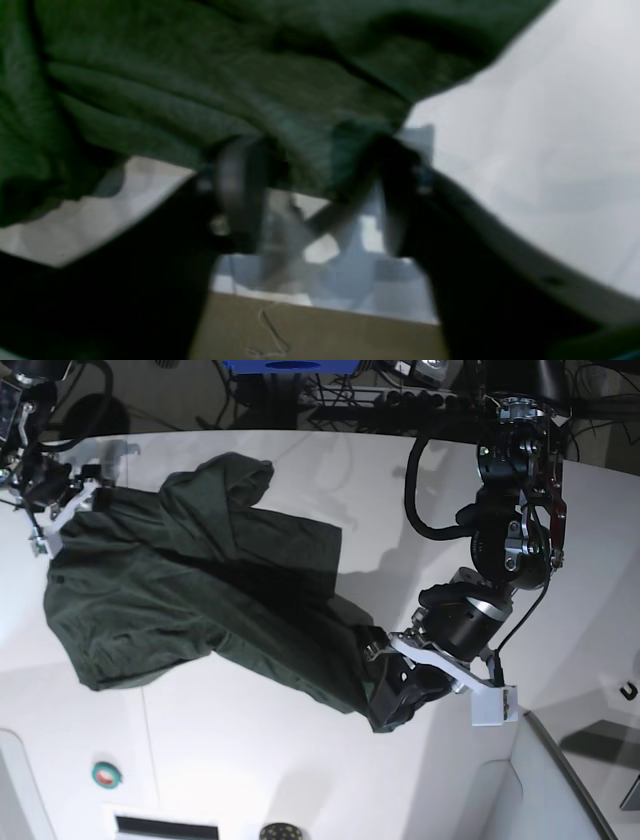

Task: Layout the t-shirt on the table in an organized manner, then fold the t-shirt properly
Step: 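Pull the held shirt edge outward with the right gripper, left holding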

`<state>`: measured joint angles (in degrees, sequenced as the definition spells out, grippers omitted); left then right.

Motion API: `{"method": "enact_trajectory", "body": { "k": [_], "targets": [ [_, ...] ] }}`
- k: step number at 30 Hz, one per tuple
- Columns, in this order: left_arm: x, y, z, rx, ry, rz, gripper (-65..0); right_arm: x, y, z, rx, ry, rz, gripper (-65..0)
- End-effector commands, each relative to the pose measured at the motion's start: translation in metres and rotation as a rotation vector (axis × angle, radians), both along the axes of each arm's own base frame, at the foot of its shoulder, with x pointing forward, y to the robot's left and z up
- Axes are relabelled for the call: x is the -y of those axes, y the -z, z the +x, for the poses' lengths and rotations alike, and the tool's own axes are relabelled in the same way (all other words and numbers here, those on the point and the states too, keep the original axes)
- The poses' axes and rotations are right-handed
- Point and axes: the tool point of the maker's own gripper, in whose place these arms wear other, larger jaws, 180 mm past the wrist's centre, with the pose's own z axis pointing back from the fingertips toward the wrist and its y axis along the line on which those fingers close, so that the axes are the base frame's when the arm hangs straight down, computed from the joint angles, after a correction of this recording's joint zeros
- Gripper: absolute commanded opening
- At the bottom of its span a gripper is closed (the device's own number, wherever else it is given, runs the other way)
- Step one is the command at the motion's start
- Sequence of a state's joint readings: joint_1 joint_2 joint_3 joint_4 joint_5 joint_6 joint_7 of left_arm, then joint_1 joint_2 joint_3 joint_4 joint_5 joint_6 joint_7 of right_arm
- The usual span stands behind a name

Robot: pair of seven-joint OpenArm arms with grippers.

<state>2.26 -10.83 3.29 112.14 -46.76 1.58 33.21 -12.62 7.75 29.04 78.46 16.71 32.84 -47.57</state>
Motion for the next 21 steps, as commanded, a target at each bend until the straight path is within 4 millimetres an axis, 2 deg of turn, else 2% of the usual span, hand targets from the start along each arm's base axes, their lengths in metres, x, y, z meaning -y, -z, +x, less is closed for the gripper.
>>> {"method": "enact_trajectory", "body": {
  "k": [1, 3, 4, 6, 8, 12, 16, 21],
  "targets": [
    [-0.011, -0.018, 0.005, 0.062, -0.028, -0.004, -65.0, 0.008, -0.005, 0.003, 0.012, -0.001, -0.014, -45.3],
    [-0.02, -0.02, 0.007, 0.068, -0.051, 0.002, -65.0, 0.017, -0.006, 0.001, 0.003, -0.004, -0.032, -60.9],
    [-0.025, -0.021, 0.008, 0.071, -0.065, 0.003, -65.0, 0.019, -0.006, 0.001, 0.001, -0.006, -0.038, -65.0],
    [-0.034, -0.023, 0.01, 0.078, -0.09, 0.005, -65.0, 0.027, -0.01, -0.003, 0.0, -0.006, -0.058, -63.2],
    [-0.041, -0.024, 0.011, 0.081, -0.099, 0.021, -65.0, 0.037, -0.019, -0.005, 0.009, -0.023, -0.098, -64.7],
    [-0.04, -0.022, 0.009, 0.075, -0.086, 0.03, -65.0, 0.045, -0.042, -0.005, 0.013, -0.056, -0.163, -64.8],
    [-0.039, -0.018, 0.007, 0.064, -0.087, 0.026, -65.0, 0.058, -0.087, 0.008, 0.057, -0.084, -0.274, -64.8],
    [-0.038, -0.018, 0.007, 0.064, -0.086, 0.023, -65.0, 0.055, -0.138, 0.025, 0.129, -0.131, -0.385, -64.8]
  ]
}}
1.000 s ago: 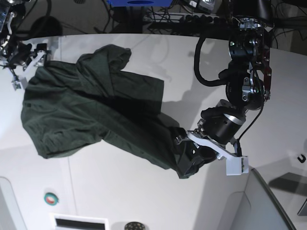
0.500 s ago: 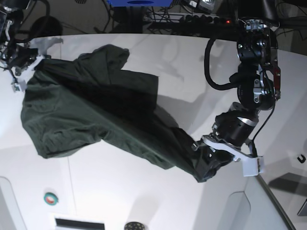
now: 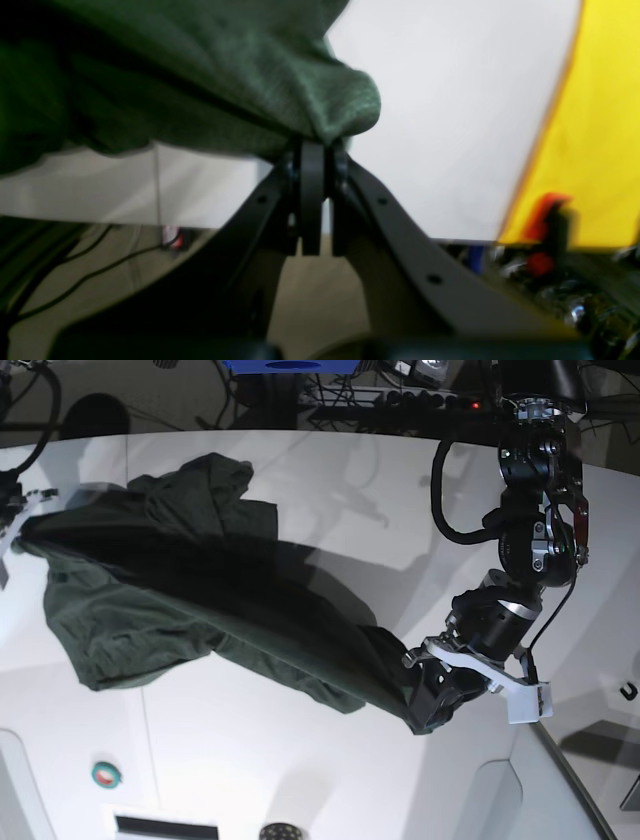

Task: Layout the t-shirt on the table in an organized manner, then fold the t-shirt properly
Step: 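Pull the held shirt edge outward with the right gripper, left holding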

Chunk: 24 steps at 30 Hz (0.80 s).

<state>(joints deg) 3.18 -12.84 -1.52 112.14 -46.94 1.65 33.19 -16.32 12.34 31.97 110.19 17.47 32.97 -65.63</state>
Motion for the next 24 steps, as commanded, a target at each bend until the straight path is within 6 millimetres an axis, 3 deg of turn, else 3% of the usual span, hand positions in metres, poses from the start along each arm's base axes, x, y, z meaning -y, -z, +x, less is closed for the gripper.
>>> {"method": "enact_trajectory", "body": {
  "k": [1, 9, 11, 13, 15, 17, 19, 22, 24],
  "targets": [
    [-0.001, -0.018, 0.003, 0.061, -0.006, -0.012, -65.0, 0.005, -0.018, 0.011, 0.04, -0.011, -0.043, -64.8],
    [-0.001, -0.019, 0.003, 0.063, -0.005, -0.012, -65.0, 0.008, -0.045, 0.044, 0.094, -0.025, -0.079, -64.8],
    [-0.001, -0.019, 0.003, 0.063, -0.005, -0.012, -65.0, -0.003, -0.045, 0.056, 0.103, -0.067, -0.072, -64.8],
    [-0.002, -0.019, 0.003, 0.063, -0.005, -0.01, -65.0, -0.01, -0.033, 0.067, 0.08, -0.081, -0.034, -63.6],
    [-0.001, -0.019, 0.003, 0.063, -0.005, -0.013, -65.0, -0.007, -0.015, 0.075, 0.036, -0.059, 0.017, -54.9],
    [-0.001, -0.019, 0.003, 0.063, -0.005, -0.013, -65.0, -0.005, -0.001, 0.081, 0.028, -0.038, 0.06, -40.8],
    [-0.002, -0.019, 0.003, 0.063, -0.005, -0.01, -65.0, -0.004, 0.004, 0.082, 0.037, -0.034, 0.077, -30.6],
    [-0.002, -0.018, 0.003, 0.061, -0.005, -0.01, -65.0, -0.001, 0.013, 0.062, -0.013, -0.031, 0.039, -31.4],
    [-0.002, -0.018, 0.003, 0.06, -0.005, -0.009, -65.0, -0.017, 0.026, 0.04, -0.046, -0.034, 0.049, -31.7]
  ]
}}
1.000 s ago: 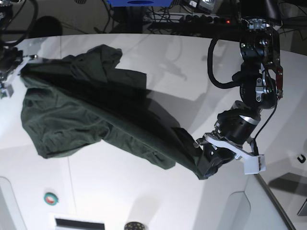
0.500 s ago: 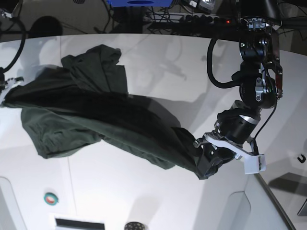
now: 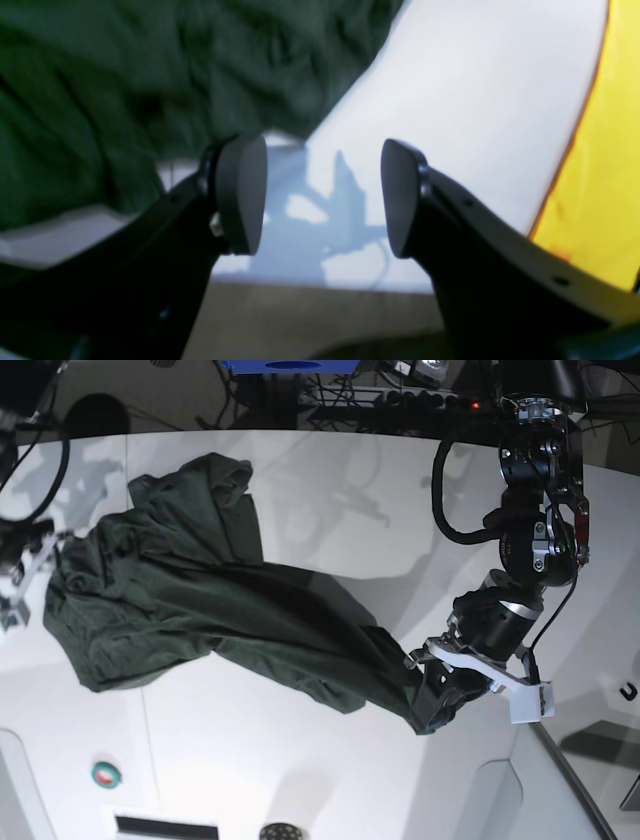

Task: Layout the t-shirt on the table in an organized manner, then fold the t-shirt properly
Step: 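Pull the held shirt edge outward with the right gripper, left holding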

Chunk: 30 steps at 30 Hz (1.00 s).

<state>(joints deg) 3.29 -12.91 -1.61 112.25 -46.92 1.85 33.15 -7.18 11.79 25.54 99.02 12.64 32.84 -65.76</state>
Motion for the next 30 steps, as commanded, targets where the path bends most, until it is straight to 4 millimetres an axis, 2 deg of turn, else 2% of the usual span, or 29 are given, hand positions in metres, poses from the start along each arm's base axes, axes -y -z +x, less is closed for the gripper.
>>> {"method": "enact_trajectory", "body": {
  "k": [1, 4, 9, 14, 21, 22, 23, 26, 27, 29, 30],
  "targets": [
    [-0.003, -0.015, 0.002, 0.055, -0.007, -0.009, -65.0, -0.012, 0.002, -0.003, 0.02, -0.001, 0.029, -31.5],
    [-0.003, -0.014, 0.001, 0.052, -0.007, -0.009, -65.0, -0.036, 0.017, -0.006, 0.041, 0.01, 0.094, -31.5],
    [-0.003, -0.014, 0.001, 0.05, -0.007, -0.01, -65.0, -0.061, 0.048, -0.003, 0.029, 0.039, 0.165, -31.5],
    [-0.004, -0.012, 0.0, 0.046, -0.01, -0.008, -65.0, -0.068, 0.074, 0.001, -0.011, 0.051, 0.194, -31.5],
    [-0.005, -0.012, 0.0, 0.045, -0.011, -0.005, -65.0, -0.072, 0.086, -0.001, -0.01, 0.06, 0.226, -32.7],
    [-0.005, -0.012, 0.0, 0.045, -0.011, -0.005, -65.0, -0.074, 0.09, -0.003, -0.021, 0.062, 0.234, -35.3],
    [-0.005, -0.012, 0.0, 0.045, -0.011, -0.005, -65.0, -0.074, 0.093, -0.005, -0.031, 0.069, 0.239, -40.5],
    [-0.005, -0.012, 0.0, 0.045, -0.011, -0.005, -65.0, -0.061, 0.095, -0.012, -0.037, 0.122, 0.24, -62.6],
    [-0.005, -0.012, 0.0, 0.045, -0.011, -0.005, -65.0, -0.056, 0.094, -0.015, -0.036, 0.136, 0.234, -65.0],
    [-0.006, -0.012, 0.0, 0.046, -0.012, -0.005, -65.0, -0.041, 0.085, -0.018, -0.014, 0.161, 0.203, -62.9],
    [-0.006, -0.012, 0.0, 0.046, -0.013, -0.002, -65.0, -0.034, 0.08, -0.023, -0.011, 0.172, 0.184, -63.8]
  ]
}}
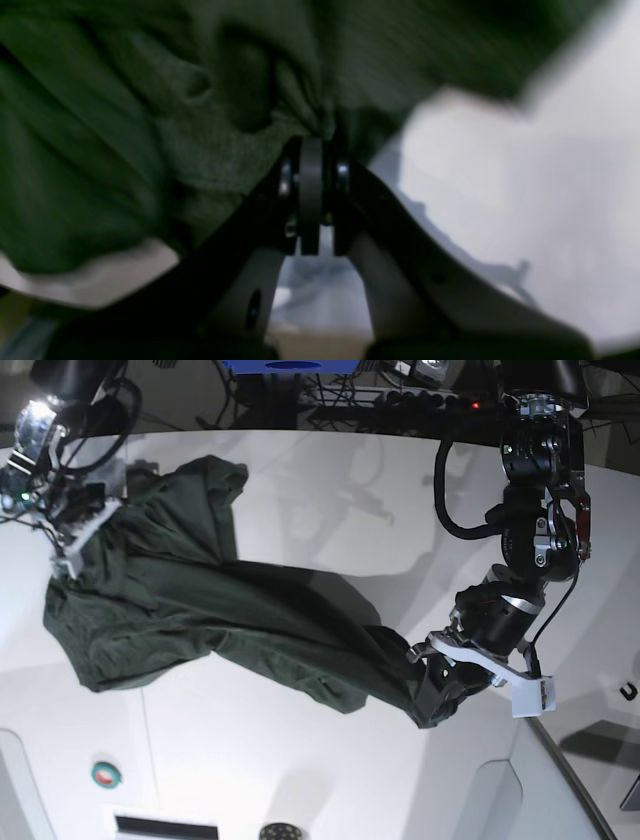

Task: Layout the t-shirt on the table in an organized manner, then fold the t-shirt properly
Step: 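Pull the held shirt edge outward with the right gripper, left holding, then lay the shirt down and release it with the left gripper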

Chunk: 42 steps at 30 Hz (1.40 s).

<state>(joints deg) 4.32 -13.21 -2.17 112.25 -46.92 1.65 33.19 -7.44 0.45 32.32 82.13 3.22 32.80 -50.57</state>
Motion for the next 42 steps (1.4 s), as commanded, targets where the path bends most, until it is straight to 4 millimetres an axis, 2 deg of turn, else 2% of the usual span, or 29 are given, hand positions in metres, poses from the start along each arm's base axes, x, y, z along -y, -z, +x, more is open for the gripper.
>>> {"method": "enact_trajectory", "body": {
  "k": [1, 3, 9, 15, 22, 27, 30, 34, 37, 42],
  "targets": [
    [-0.003, -0.017, 0.004, 0.059, -0.009, -0.007, -65.0, 0.018, -0.019, 0.01, 0.055, 0.012, -0.047, -64.5],
    [-0.003, -0.017, 0.004, 0.061, -0.009, -0.006, -65.0, 0.039, -0.037, 0.006, 0.064, 0.021, -0.112, -65.0],
    [-0.001, -0.019, 0.005, 0.066, -0.006, -0.01, -65.0, 0.085, -0.083, -0.001, 0.066, 0.022, -0.279, -65.0],
    [0.004, -0.017, 0.003, 0.058, 0.005, -0.017, -65.0, 0.124, -0.109, -0.006, 0.049, 0.034, -0.384, -65.0],
    [0.004, -0.016, 0.002, 0.054, 0.007, -0.019, -65.0, 0.157, -0.133, -0.003, 0.05, 0.018, -0.486, -65.0],
    [0.005, -0.007, -0.004, 0.029, 0.008, -0.022, -65.0, 0.192, -0.15, -0.02, -0.009, 0.09, -0.631, -65.0],
    [0.011, 0.005, -0.014, -0.007, 0.029, -0.017, -65.0, 0.191, -0.143, -0.023, -0.006, 0.104, -0.629, -65.0],
    [0.01, 0.03, -0.04, -0.068, 0.056, -0.002, -65.0, 0.18, -0.108, -0.04, -0.051, 0.133, -0.578, -65.0],
    [-0.004, 0.048, -0.062, -0.112, 0.049, 0.021, -65.0, 0.168, -0.084, -0.048, -0.065, 0.12, -0.531, -65.0],
    [-0.033, 0.073, -0.091, -0.199, -0.015, 0.05, -65.0, 0.164, -0.062, -0.058, -0.098, 0.116, -0.486, -65.0]
  ]
}}
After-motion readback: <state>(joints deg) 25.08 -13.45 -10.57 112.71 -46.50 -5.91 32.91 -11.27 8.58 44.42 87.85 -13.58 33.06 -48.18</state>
